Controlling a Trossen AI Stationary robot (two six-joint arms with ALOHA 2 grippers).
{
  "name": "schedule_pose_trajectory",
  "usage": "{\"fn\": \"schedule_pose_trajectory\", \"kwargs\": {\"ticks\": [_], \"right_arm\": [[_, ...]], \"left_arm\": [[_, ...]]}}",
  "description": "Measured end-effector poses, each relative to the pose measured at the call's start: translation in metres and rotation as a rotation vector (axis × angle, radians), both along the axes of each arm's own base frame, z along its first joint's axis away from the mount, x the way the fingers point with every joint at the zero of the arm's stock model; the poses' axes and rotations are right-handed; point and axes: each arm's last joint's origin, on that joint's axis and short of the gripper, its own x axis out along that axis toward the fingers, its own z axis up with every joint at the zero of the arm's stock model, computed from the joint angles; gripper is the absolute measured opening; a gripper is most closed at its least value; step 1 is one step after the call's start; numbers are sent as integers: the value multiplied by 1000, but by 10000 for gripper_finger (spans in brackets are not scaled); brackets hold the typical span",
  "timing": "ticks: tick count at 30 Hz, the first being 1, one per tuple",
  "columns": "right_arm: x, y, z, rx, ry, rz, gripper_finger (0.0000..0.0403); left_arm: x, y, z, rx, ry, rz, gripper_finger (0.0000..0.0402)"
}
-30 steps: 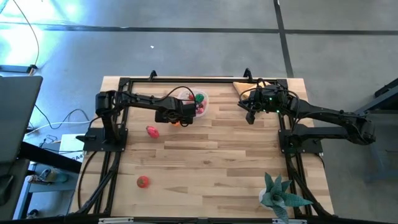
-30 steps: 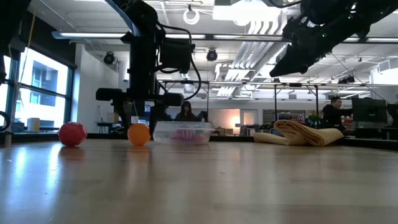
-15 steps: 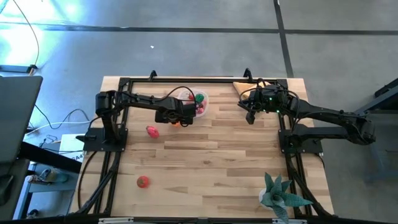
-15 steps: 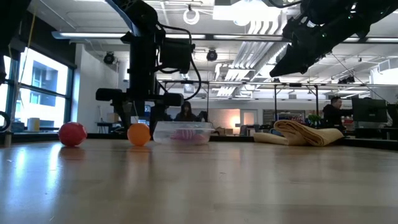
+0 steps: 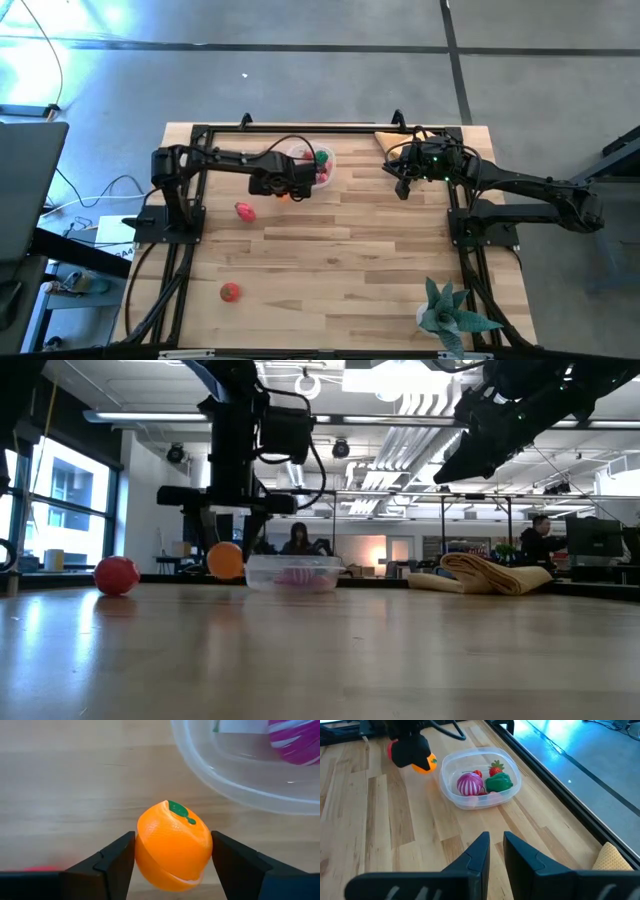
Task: Pick and placing Produce into tupperware
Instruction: Put the orange into the transparent bin
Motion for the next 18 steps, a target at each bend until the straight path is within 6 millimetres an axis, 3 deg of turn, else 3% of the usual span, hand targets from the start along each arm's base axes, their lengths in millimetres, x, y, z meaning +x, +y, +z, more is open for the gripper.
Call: {"fn": "schedule_pose_trajectory", "kwargs": {"ticks": [7, 18], "right_arm": [[0, 0, 0, 0, 0, 0, 44], [0, 0, 0, 0, 0, 0, 44]], "left_arm": [[10, 4, 29, 20, -22, -1, 230], [28, 17, 81, 234, -95, -56, 229]]}}
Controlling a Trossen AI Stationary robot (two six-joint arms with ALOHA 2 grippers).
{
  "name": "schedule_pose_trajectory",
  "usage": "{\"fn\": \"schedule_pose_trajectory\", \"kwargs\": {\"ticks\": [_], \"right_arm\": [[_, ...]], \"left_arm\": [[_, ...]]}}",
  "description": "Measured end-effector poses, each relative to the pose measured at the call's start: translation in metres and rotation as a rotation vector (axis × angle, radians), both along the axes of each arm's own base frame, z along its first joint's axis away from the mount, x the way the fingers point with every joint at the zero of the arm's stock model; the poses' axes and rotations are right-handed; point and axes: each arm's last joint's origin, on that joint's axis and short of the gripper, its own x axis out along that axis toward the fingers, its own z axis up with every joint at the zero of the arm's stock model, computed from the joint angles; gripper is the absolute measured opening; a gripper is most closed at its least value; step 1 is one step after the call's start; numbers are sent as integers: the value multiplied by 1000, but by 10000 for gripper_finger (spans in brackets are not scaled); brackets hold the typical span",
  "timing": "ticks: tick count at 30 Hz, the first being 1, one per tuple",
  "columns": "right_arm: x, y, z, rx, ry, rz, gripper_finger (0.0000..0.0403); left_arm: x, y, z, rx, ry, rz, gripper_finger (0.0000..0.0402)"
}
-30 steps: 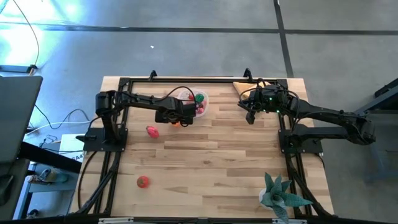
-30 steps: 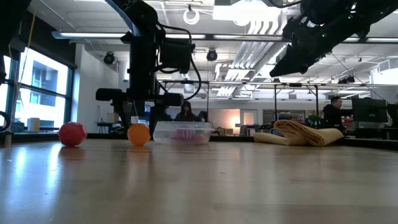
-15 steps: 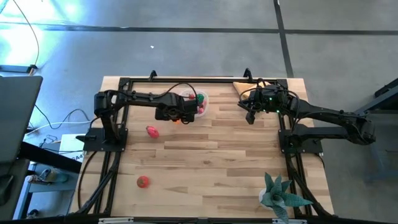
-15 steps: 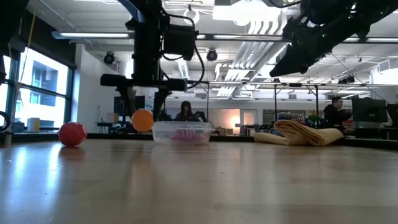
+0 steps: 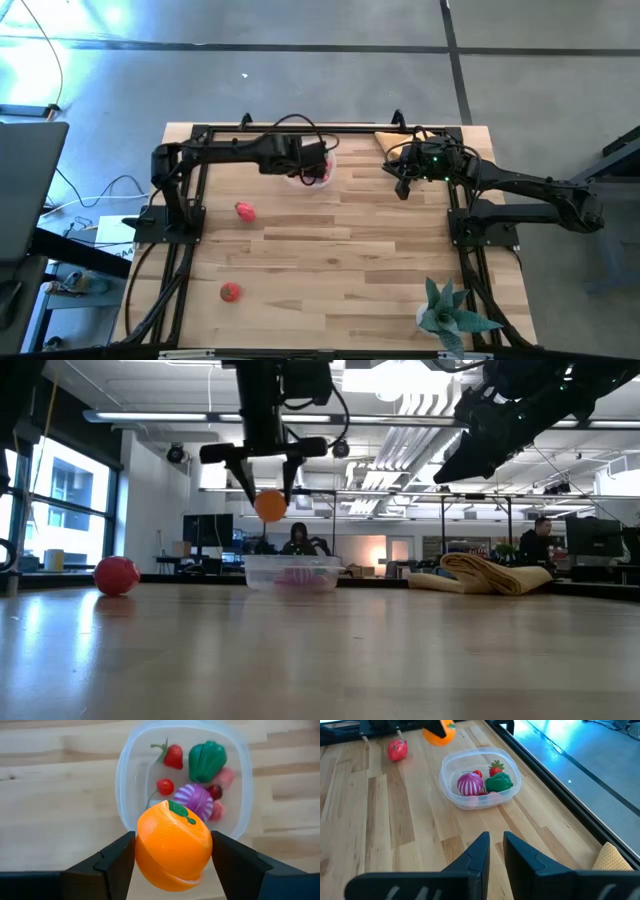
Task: Pick and placing Produce into tupperware
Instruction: Put the orange into the transparent bin
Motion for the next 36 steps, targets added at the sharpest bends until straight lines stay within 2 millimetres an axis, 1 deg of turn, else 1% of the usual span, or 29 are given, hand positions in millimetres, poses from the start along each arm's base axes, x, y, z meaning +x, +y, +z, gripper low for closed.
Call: {"fn": "schedule_pose_trajectory", "kwargs": {"ticks": [4, 10, 12, 14, 16, 26, 31, 36], "right_arm": [[0, 0, 0, 0, 0, 0, 44], [0, 0, 0, 0, 0, 0, 44], [0, 0, 0, 0, 0, 0, 44], [0, 0, 0, 1, 3, 0, 44], [0, 0, 0, 1, 2, 0, 44], [0, 0, -1, 3, 7, 0, 44], [0, 0, -1, 3, 7, 0, 44], [0, 0, -1, 3, 8, 0, 44]], "left_arm": [[-2, 14, 0, -15, -21, 13, 229], [-4, 43, -11, -61, -51, 7, 229], [-6, 52, -18, -92, -37, 9, 229], [-3, 58, -22, -88, -51, -2, 229], [-7, 64, -25, -110, -40, 1, 229], [6, 73, -57, -164, -24, -15, 229], [6, 74, -64, -191, -8, -5, 229], [6, 73, -67, -202, -1, 7, 230]]}}
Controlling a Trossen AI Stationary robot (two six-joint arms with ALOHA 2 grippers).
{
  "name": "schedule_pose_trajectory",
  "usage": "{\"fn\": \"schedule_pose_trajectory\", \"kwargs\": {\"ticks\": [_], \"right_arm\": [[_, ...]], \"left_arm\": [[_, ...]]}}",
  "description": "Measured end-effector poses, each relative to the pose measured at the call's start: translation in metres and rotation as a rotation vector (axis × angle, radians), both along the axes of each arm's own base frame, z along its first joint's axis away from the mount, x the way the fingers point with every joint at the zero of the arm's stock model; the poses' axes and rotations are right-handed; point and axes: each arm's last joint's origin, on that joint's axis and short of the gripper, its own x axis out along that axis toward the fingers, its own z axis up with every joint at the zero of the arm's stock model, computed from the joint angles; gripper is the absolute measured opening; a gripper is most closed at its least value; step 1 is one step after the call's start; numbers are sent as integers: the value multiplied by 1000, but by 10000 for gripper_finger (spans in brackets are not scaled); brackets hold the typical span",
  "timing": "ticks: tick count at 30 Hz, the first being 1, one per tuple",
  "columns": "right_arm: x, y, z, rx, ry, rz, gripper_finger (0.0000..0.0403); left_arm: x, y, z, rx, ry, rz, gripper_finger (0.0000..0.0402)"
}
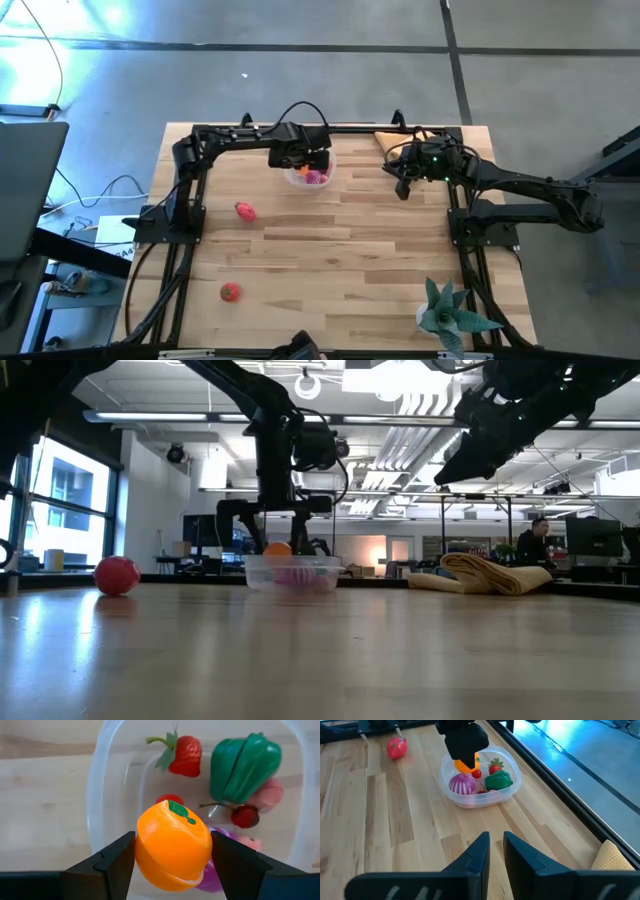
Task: Pick and placing Produce into tupperware
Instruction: Put the orange into the transparent bin
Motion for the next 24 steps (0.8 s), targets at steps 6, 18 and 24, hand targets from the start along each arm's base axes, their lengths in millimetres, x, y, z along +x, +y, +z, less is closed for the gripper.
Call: {"fn": "schedule_pose_trajectory", "kwargs": {"ticks": [6, 18, 24], "right_arm": [[0, 0, 0, 0, 0, 0, 44], [0, 0, 0, 0, 0, 0, 44], [0, 0, 0, 0, 0, 0, 44]], "left_arm": [[1, 0, -2, -3, -6, 20, 233], [2, 1, -1, 5, -22, 48, 311], [3, 1, -1, 11, -33, 47, 308]]}}
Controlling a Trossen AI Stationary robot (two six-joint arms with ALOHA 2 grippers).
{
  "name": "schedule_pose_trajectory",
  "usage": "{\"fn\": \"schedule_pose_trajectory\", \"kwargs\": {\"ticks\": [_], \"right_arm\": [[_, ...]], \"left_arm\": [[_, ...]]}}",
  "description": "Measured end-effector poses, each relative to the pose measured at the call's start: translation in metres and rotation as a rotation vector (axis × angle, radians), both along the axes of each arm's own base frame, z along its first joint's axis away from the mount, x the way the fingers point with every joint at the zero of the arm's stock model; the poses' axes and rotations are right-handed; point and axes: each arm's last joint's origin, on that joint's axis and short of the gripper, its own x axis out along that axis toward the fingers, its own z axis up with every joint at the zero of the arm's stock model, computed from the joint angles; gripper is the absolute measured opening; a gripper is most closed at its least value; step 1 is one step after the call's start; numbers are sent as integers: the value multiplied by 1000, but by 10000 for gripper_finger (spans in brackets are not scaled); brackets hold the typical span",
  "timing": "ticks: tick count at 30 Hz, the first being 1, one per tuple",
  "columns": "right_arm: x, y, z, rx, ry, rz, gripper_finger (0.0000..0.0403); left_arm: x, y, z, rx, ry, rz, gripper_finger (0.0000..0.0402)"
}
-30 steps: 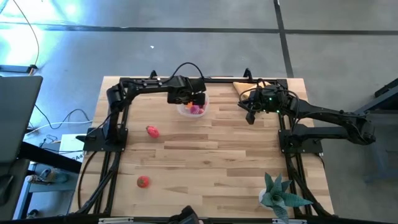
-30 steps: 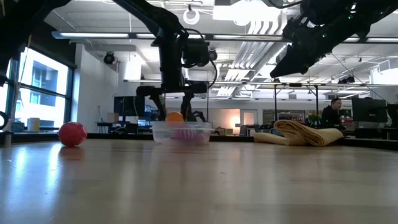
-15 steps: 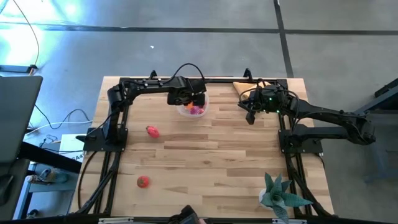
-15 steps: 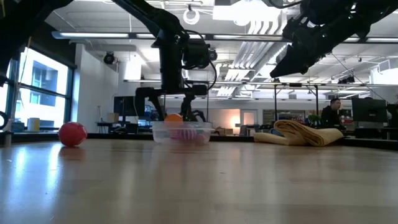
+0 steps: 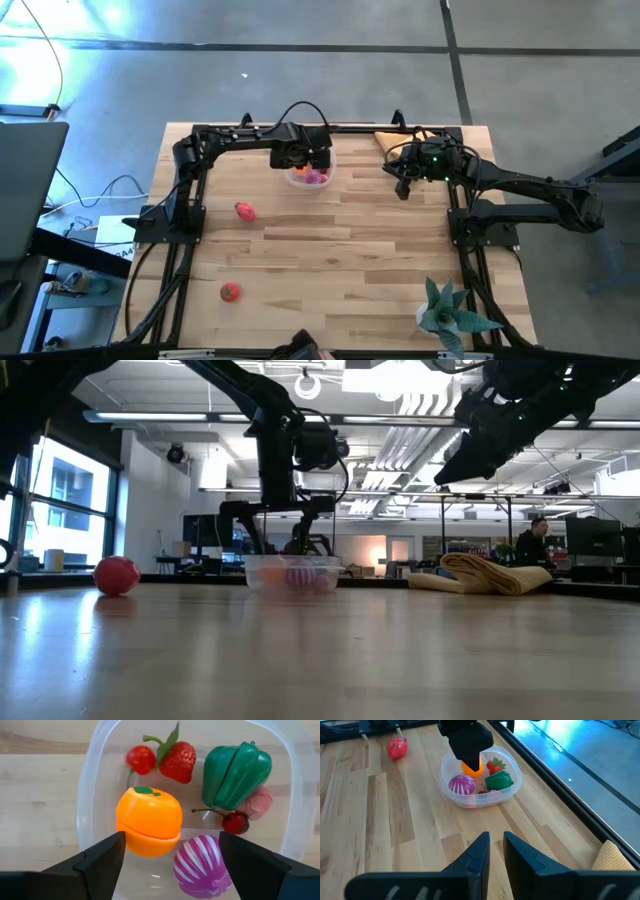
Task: Pick and placing Produce into tupperware
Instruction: Put the orange into the transparent bin, then put the red dragonfruit into the transparent bin
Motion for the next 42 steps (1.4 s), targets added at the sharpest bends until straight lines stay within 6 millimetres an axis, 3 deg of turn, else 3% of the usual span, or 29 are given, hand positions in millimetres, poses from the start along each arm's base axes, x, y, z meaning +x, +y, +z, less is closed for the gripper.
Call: {"fn": "schedule_pose_trajectory", "kwargs": {"ticks": [9, 13, 17, 19, 23, 28, 32, 35, 42], "right_arm": [[0, 0, 0, 0, 0, 0, 44], [0, 0, 0, 0, 0, 0, 44], [0, 0, 0, 0, 0, 0, 44], [0, 0, 0, 0, 0, 0, 44], [0, 0, 0, 0, 0, 0, 44], [0, 0, 0, 0, 0, 0, 44], [0, 0, 0, 0, 0, 0, 44], [0, 0, 0, 0, 0, 0, 44], [0, 0, 0, 0, 0, 0, 44]], "left_arm": [[-7, -7, 33, -17, -92, -138, 290], [-20, -17, 55, -58, -78, -279, 289], [-38, -32, 64, -182, 20, -369, 289], [-44, -41, 64, -275, 58, -275, 289], [-45, -66, 65, -411, 102, 152, 289], [-28, -98, 64, -333, 63, 497, 289], [-19, -120, 64, -304, 24, 640, 289], [-17, -133, 64, -234, 32, 582, 289], [-29, -146, 69, -91, 233, 187, 289]]}}
